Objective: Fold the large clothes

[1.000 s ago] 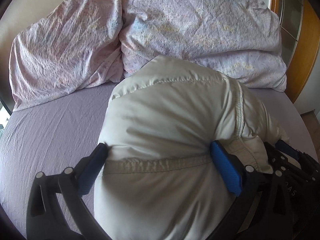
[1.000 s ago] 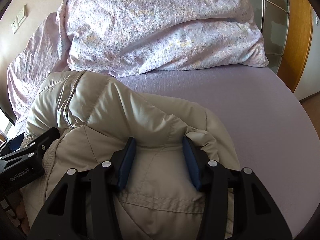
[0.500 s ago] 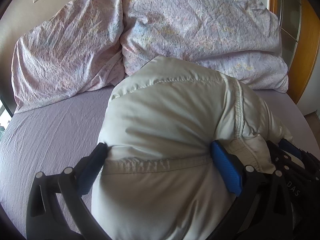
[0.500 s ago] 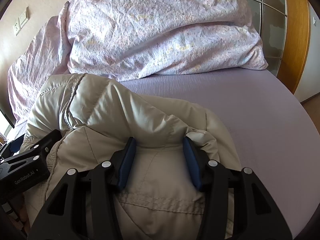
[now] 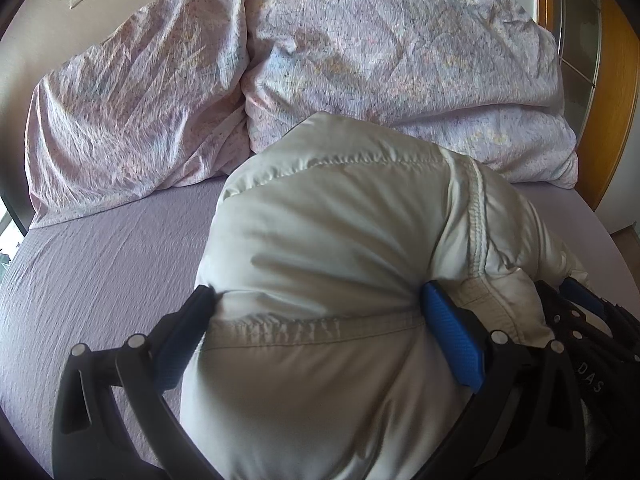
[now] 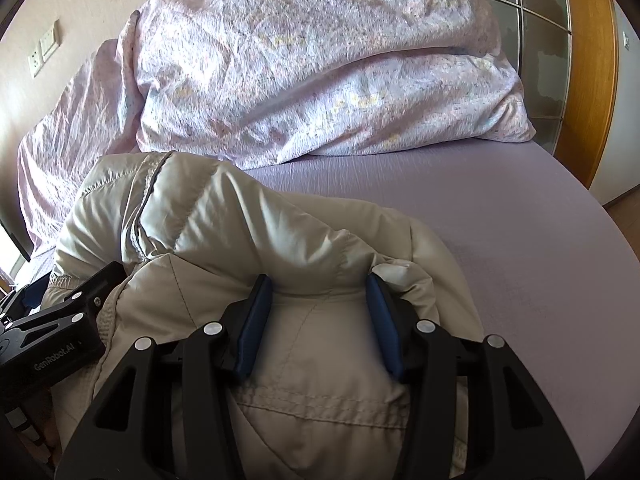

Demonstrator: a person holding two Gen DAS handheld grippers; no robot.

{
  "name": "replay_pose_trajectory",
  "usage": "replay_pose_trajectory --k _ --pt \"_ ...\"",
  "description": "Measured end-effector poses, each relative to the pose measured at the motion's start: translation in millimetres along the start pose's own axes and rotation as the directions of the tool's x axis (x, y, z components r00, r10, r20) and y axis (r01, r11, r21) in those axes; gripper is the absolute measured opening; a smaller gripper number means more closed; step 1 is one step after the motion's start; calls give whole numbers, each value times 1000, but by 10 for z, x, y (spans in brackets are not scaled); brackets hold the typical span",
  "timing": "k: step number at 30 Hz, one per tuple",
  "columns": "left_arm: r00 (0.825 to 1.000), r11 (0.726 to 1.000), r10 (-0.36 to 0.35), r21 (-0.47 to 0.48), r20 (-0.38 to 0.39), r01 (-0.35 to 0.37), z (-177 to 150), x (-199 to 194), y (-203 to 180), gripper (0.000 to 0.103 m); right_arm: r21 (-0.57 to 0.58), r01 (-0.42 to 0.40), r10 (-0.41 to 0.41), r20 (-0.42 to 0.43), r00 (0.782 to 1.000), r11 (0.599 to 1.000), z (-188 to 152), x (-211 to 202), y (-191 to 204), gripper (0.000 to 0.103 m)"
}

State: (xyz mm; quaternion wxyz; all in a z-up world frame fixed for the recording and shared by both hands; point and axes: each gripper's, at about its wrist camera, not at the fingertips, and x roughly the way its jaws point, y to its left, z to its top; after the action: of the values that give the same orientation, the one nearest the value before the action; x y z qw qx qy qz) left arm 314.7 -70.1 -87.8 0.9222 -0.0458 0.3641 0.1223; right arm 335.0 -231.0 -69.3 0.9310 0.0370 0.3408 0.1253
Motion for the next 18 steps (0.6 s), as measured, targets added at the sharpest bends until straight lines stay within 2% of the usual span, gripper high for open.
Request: replay_pose_trajectory --k 7,10,12,16,18 --pt "1000 1000 1 2 -1 -1 3 5 9 101 -25 35 -35 -30 999 999 88 -81 44 51" --pt "1000 1000 -3 1 0 3 5 9 15 101 17 10 -10 21 1000 1000 178 -214 -51 51" --pt "1000 1000 -4 -2 1 4 7 11 22 101 28 27 -28 46 999 999 251 -240 -99 51" --pt "1000 1000 -8 -9 7 8 3 2 17 101 -3 71 -71 -25 997 997 238 -2 -101 51" --pt "1000 1000 -12 -13 8 12 5 0 17 101 -18 79 -79 -13 997 997 186 60 -80 52"
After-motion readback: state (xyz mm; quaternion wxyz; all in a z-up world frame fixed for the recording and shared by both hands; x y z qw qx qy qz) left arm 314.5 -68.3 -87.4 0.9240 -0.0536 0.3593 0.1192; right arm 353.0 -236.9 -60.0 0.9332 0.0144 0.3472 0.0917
